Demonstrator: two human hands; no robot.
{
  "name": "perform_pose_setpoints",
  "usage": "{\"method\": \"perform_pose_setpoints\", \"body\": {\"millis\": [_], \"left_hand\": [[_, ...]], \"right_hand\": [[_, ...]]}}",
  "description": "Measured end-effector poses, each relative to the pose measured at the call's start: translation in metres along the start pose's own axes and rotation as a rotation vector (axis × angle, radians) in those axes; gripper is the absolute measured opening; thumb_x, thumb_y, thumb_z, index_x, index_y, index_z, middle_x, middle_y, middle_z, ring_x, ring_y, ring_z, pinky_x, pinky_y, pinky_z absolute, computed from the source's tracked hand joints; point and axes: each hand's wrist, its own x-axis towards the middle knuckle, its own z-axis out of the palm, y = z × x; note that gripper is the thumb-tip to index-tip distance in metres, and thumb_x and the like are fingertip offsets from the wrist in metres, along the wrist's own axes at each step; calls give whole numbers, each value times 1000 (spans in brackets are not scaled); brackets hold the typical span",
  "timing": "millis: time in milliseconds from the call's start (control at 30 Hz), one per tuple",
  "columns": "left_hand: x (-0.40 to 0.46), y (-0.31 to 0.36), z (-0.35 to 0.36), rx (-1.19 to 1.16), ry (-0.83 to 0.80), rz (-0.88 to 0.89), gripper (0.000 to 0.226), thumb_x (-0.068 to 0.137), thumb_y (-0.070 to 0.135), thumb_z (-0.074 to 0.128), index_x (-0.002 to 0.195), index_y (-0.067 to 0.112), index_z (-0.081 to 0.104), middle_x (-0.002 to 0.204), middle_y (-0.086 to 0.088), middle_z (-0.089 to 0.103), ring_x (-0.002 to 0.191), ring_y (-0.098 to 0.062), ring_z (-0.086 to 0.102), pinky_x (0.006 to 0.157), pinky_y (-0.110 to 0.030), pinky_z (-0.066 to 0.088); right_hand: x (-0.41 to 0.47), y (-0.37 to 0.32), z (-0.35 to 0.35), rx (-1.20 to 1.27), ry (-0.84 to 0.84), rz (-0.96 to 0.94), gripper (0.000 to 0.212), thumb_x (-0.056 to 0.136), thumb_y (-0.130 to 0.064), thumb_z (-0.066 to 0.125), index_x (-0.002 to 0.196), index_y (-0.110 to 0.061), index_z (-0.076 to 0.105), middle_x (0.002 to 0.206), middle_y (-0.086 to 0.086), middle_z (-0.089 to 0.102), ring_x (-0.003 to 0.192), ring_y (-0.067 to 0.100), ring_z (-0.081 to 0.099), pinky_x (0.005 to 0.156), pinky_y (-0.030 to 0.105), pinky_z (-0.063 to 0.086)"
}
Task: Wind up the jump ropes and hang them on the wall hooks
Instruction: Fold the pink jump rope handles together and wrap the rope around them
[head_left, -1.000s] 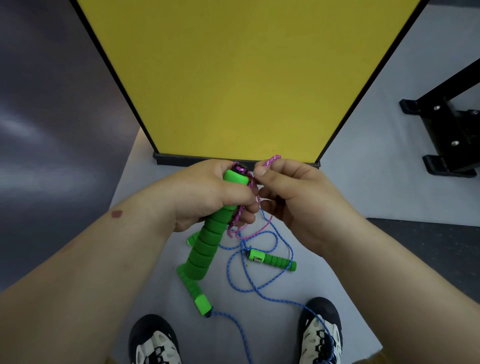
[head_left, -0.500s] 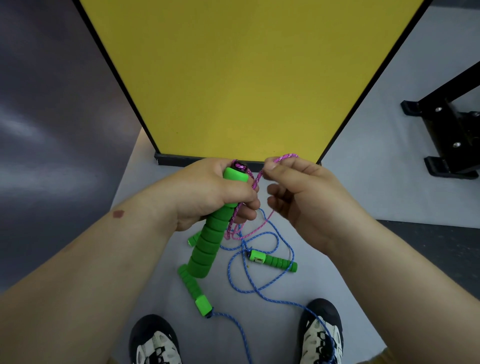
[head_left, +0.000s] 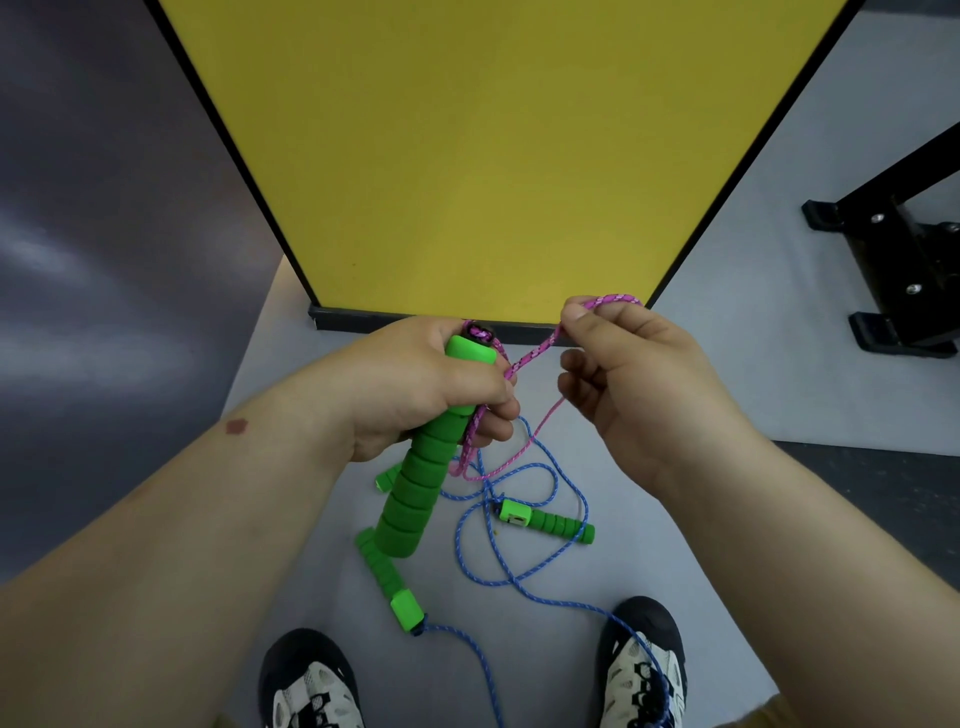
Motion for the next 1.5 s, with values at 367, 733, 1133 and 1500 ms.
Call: {"method": "perform_pose_setpoints", "body": {"millis": [367,733,1133,1500], "left_hand": [[1,0,0,-13,11,7,17,87,1,71,102,0,65,86,-19,74,77,-28,74,90,-51,59],[0,1,1,-13,5,-7,11,89,-1,69,95,5,63,84,-18,74,74,-28,73,81,-43,60],[-3,3,2,-20,3,-10,12,89,1,68,97,6,62,83,-17,74,72,-27,72,78,-45,61],[-3,4,2,-9,11,-7,13,89,0,67,101,2,64,84,-19,73,74,-27,73,86,-50,59]], "right_hand": [[-7,5,5,-69,-226,80,12,92,-17,70,99,-7,71,87,0,65,66,12,55,61,24,50],[-4,5,2,-6,-41,35,9,90,-21,74,88,-13,72,84,4,67,67,12,57,64,26,52],[-1,3,-2,-45,-27,-55,20,90,-16,73,99,1,70,89,-5,69,69,13,55,65,26,51],[-8,10,5,-140,-197,61,2,89,-12,72,89,-13,74,76,2,63,63,10,56,60,24,50]]}}
